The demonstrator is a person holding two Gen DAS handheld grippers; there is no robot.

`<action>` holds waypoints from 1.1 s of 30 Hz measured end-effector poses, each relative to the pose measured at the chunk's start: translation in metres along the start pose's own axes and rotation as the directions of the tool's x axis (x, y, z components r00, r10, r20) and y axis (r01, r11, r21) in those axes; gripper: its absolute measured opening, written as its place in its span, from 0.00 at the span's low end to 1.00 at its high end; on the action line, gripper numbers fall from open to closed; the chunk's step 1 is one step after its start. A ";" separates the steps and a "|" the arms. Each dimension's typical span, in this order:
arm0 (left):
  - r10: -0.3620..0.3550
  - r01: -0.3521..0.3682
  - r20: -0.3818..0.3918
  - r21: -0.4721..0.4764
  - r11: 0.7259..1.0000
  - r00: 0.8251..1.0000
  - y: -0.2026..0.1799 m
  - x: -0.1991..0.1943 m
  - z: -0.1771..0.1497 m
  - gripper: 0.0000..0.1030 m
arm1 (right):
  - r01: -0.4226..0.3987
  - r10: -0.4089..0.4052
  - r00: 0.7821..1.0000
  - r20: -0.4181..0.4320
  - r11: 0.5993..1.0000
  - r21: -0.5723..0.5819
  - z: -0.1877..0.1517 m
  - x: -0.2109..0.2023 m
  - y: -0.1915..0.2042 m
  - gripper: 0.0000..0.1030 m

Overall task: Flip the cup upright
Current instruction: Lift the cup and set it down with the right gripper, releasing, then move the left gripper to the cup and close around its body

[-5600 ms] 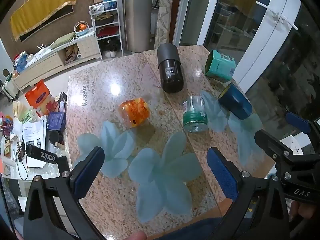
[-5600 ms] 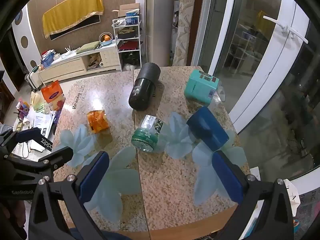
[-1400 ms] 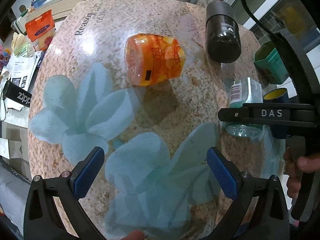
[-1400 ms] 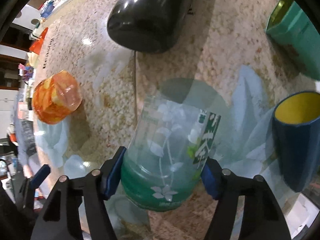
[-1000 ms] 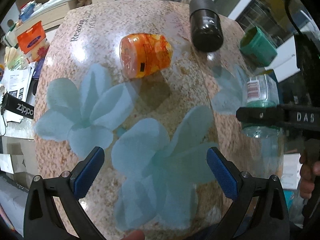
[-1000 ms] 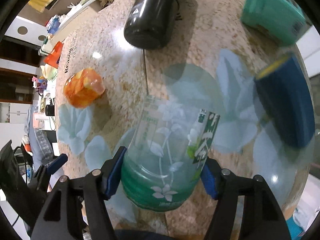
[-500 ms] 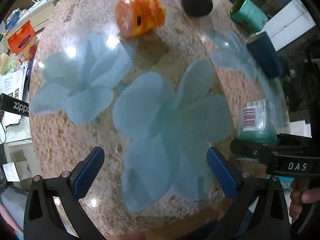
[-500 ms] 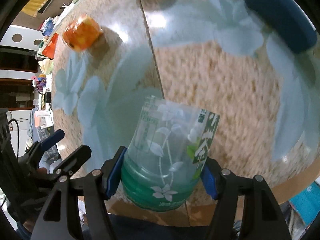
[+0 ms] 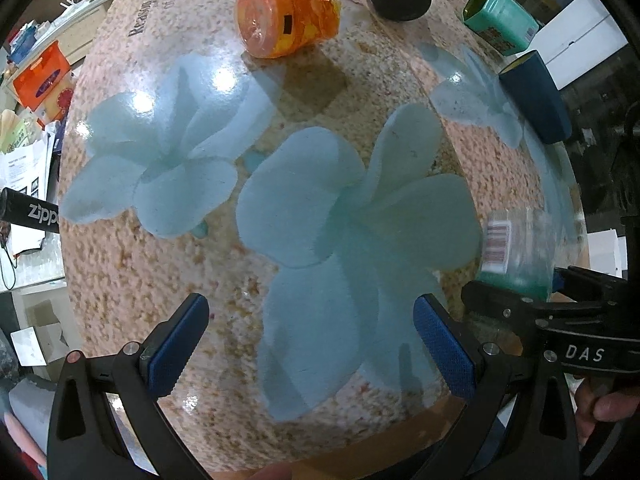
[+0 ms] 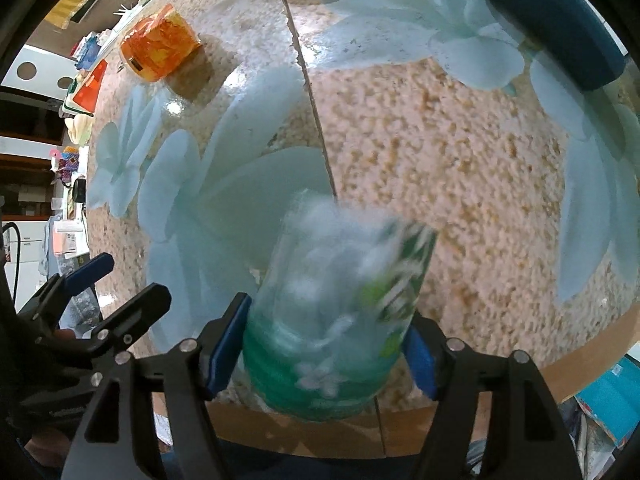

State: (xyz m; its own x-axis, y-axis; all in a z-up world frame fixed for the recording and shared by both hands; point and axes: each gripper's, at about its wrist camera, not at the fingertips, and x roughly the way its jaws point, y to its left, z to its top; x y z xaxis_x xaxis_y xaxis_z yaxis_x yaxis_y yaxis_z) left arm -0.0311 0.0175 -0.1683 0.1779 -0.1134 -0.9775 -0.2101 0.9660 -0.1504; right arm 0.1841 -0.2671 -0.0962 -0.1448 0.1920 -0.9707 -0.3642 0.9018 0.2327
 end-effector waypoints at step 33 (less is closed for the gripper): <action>-0.045 0.044 0.016 0.098 0.994 0.999 -0.042 -0.067 0.001 1.00 | 0.017 0.001 0.953 0.303 0.998 -0.054 -0.039 -0.130 0.032 1.00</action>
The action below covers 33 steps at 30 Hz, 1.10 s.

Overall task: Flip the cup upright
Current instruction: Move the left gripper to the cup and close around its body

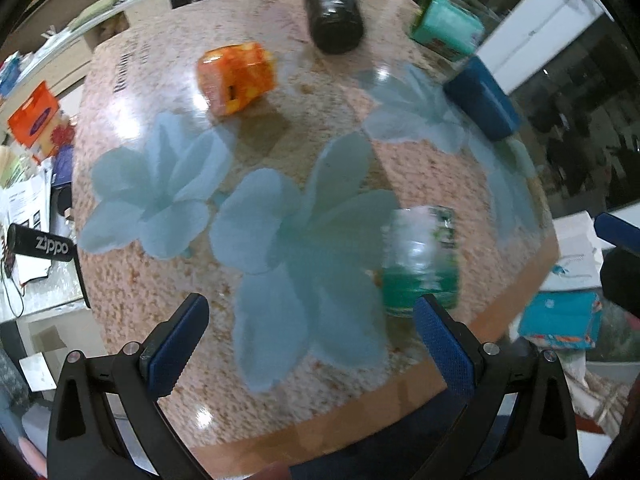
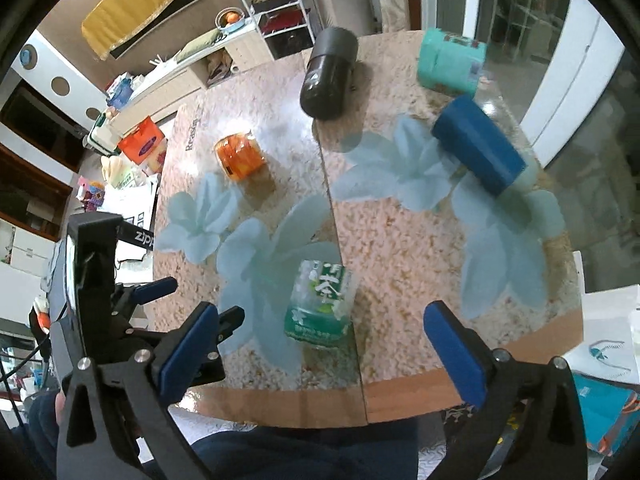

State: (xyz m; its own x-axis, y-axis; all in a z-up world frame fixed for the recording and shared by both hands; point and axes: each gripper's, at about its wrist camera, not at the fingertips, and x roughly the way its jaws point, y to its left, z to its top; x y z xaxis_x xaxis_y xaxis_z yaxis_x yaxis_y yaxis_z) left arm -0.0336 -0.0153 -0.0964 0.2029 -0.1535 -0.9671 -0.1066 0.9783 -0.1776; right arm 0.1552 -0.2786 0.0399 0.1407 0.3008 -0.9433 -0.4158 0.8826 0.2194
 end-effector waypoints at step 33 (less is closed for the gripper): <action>0.127 -0.150 -0.307 -0.052 0.987 0.943 -0.075 0.112 0.057 0.86 | -0.115 0.105 0.987 -0.125 0.991 -0.075 0.026 0.041 -0.091 1.00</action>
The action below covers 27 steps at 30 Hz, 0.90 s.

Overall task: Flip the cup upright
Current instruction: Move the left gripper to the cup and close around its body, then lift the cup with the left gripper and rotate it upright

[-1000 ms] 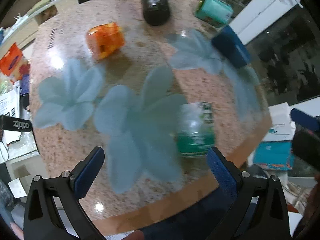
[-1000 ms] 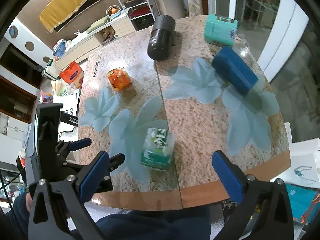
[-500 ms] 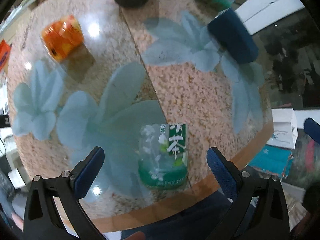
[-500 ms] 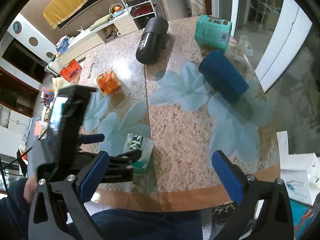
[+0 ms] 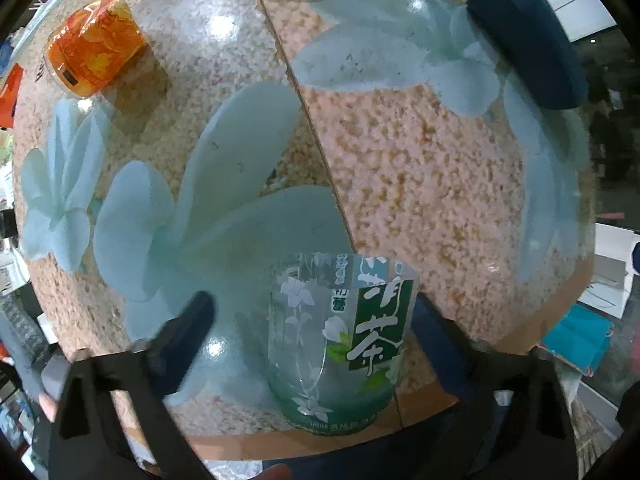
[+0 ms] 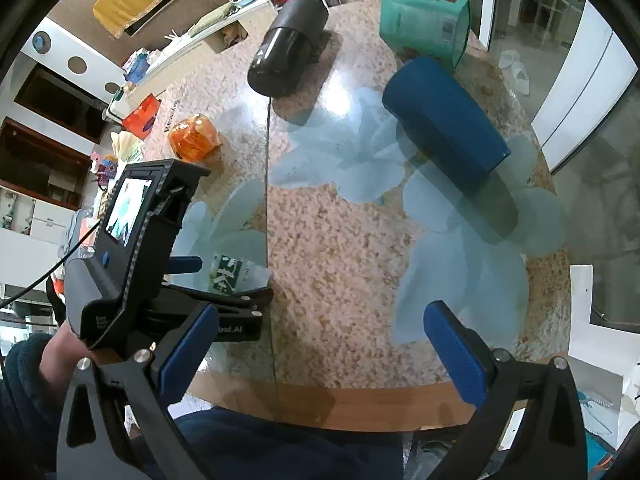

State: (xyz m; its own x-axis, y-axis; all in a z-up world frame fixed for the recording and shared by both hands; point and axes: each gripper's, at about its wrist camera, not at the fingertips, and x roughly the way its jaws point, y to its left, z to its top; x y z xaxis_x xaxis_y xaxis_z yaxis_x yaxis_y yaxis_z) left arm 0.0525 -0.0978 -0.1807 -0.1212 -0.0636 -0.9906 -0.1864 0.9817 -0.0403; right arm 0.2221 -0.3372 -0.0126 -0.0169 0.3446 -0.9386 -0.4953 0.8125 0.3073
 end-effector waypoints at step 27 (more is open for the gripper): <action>-0.137 0.144 0.276 -0.006 0.990 0.951 -0.003 -0.055 -0.018 0.60 | -0.025 0.028 0.999 0.039 0.997 -0.069 0.031 0.000 -0.006 1.00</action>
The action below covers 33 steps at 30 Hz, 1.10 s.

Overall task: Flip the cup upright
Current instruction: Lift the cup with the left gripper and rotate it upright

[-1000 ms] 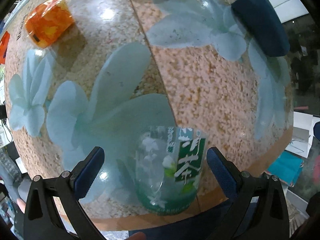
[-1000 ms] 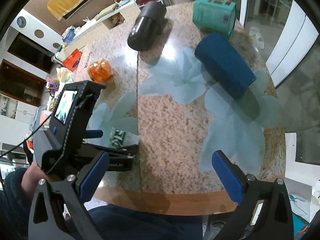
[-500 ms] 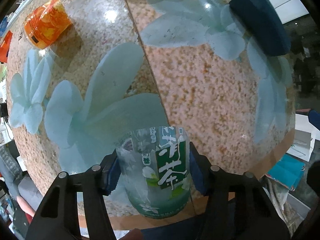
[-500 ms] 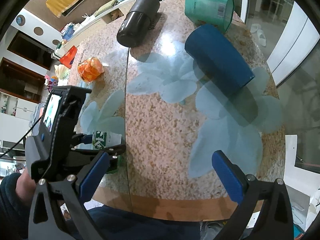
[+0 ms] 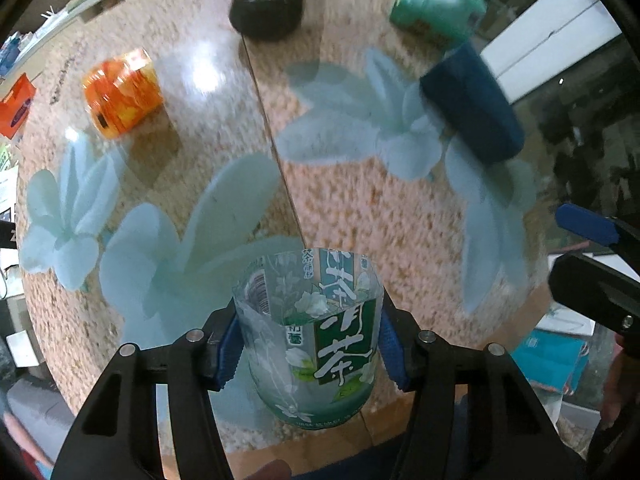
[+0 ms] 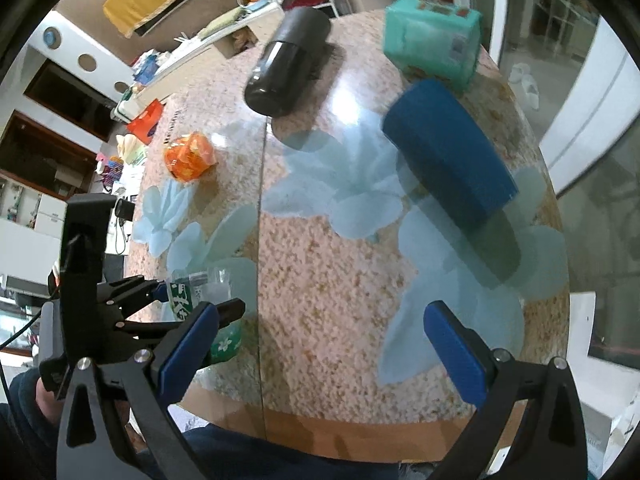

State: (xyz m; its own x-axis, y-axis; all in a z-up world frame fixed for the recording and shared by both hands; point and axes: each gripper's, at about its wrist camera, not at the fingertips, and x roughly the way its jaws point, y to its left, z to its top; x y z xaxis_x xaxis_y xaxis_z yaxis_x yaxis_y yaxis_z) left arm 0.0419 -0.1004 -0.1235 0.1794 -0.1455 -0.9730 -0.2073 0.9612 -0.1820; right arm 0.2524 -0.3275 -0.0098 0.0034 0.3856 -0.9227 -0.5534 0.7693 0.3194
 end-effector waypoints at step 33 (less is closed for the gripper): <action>-0.077 -0.031 0.604 0.167 0.985 0.793 0.042 0.005 -0.004 0.60 | 0.034 0.000 0.978 0.208 0.987 -0.156 0.032 0.048 0.023 1.00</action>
State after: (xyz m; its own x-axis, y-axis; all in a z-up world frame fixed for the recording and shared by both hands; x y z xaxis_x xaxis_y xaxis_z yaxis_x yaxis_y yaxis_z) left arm 0.0305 -0.0617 -0.1367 0.7394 -0.0481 -0.6716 -0.0492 0.9909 -0.1252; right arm 0.2666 -0.2748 -0.0398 0.1769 0.4830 -0.8576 -0.6764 0.6926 0.2506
